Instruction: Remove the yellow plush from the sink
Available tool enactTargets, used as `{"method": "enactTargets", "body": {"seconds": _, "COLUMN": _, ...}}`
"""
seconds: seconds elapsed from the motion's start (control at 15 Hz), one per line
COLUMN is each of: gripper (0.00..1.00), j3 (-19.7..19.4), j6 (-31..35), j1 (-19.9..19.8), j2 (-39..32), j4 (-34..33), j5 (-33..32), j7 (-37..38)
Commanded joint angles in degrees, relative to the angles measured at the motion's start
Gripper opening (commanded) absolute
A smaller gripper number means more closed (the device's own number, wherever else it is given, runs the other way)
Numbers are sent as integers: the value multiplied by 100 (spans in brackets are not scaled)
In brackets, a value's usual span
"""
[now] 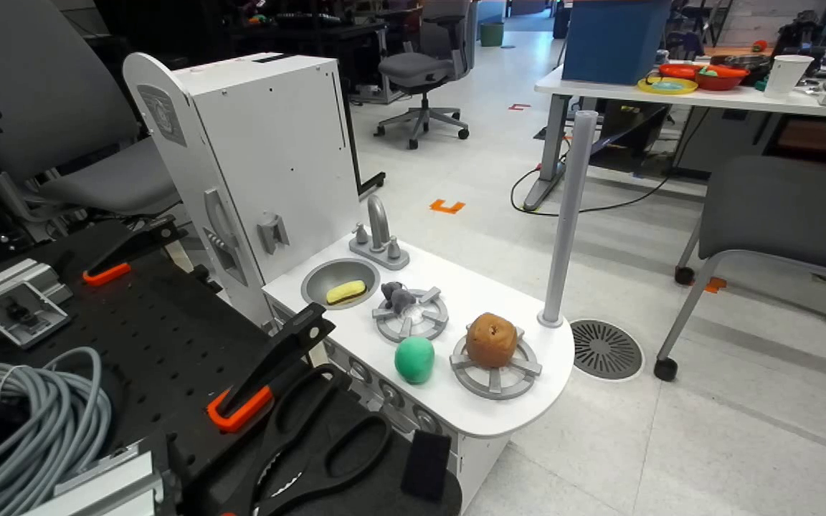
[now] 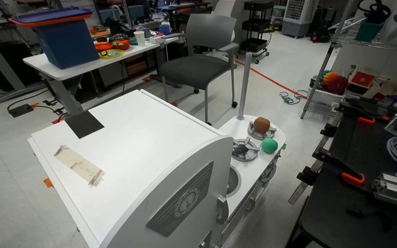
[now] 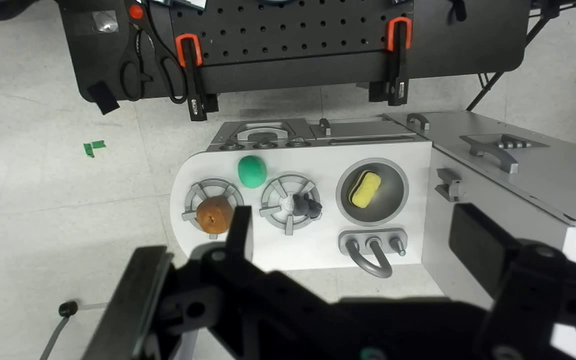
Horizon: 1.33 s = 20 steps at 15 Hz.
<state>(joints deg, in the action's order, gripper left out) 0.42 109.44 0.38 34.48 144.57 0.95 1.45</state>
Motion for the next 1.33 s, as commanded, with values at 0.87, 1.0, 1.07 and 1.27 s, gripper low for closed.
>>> {"method": "enactTargets", "body": {"seconds": 0.87, "gripper": 100, "j3": 1321, "j6": 2344, "j1": -17, "j2": -3350, "j4": -306, "j5": -1757, "j7": 2884}}
{"method": "enactTargets", "body": {"seconds": 1.0, "gripper": 100, "j3": 1235, "j6": 2389, "j1": 148, "j2": -4098, "j4": -701, "j5": -2280, "j7": 3608}}
{"method": "enactTargets", "body": {"seconds": 1.07, "gripper": 100, "j3": 1119, "j6": 2380, "j1": 286, "j2": -4471, "j4": -952, "j5": -2451, "j7": 3898}}
{"method": "enactTargets", "body": {"seconds": 1.27, "gripper": 100, "j3": 727, "j6": 2509, "j1": 726, "j2": -5575, "j4": -1776, "j5": -2614, "j7": 4500}}
